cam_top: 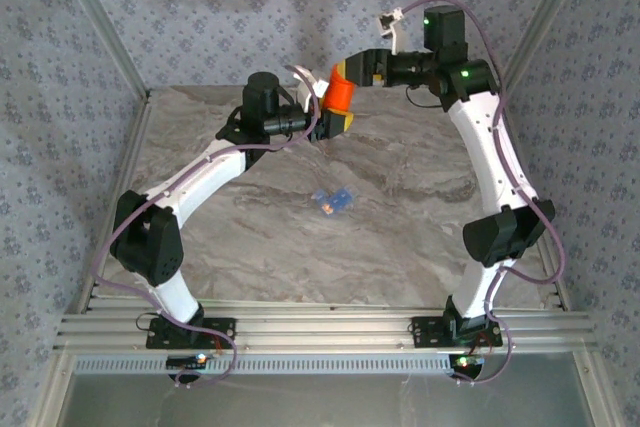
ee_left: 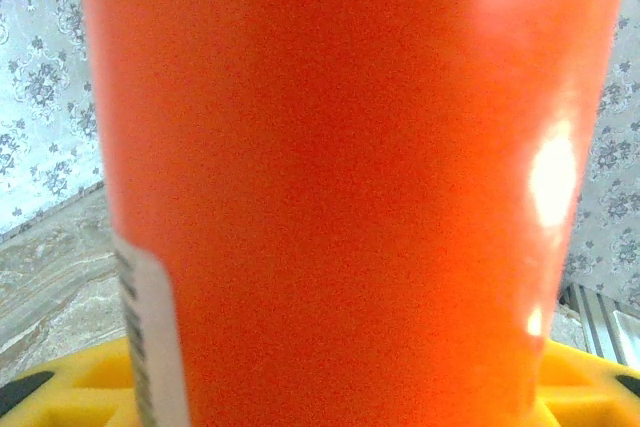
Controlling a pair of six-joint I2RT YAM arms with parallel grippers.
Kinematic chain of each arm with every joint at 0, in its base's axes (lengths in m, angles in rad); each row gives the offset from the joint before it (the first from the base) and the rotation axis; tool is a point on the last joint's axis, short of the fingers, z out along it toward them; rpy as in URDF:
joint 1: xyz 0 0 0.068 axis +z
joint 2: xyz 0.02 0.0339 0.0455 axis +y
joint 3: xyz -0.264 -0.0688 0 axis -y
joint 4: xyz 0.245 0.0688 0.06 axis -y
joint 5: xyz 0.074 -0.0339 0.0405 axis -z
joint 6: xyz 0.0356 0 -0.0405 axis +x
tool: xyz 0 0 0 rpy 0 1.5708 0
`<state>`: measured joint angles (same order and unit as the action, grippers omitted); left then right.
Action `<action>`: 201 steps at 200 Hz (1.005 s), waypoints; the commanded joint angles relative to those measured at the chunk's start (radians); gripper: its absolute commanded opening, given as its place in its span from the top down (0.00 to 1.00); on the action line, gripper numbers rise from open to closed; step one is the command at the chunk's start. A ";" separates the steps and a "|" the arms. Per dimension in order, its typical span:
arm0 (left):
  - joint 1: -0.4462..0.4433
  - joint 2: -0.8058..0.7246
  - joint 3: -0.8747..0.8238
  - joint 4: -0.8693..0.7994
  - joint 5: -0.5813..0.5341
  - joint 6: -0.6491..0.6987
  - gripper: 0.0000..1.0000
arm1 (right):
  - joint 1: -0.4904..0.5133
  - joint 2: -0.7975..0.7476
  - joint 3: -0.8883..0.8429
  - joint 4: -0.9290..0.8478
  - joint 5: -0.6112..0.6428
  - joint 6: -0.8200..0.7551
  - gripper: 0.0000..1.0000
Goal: Sort the pills into containers
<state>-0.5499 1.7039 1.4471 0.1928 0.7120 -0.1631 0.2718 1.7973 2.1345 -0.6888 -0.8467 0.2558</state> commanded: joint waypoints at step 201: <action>-0.015 -0.032 -0.001 0.060 -0.126 0.043 1.00 | 0.240 -0.210 -0.355 0.150 0.685 0.402 0.52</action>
<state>-0.5610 1.7058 1.4292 0.1200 0.6342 -0.1318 0.4599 1.6180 1.8446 -0.5396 -0.2710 0.5251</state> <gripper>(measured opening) 0.531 0.477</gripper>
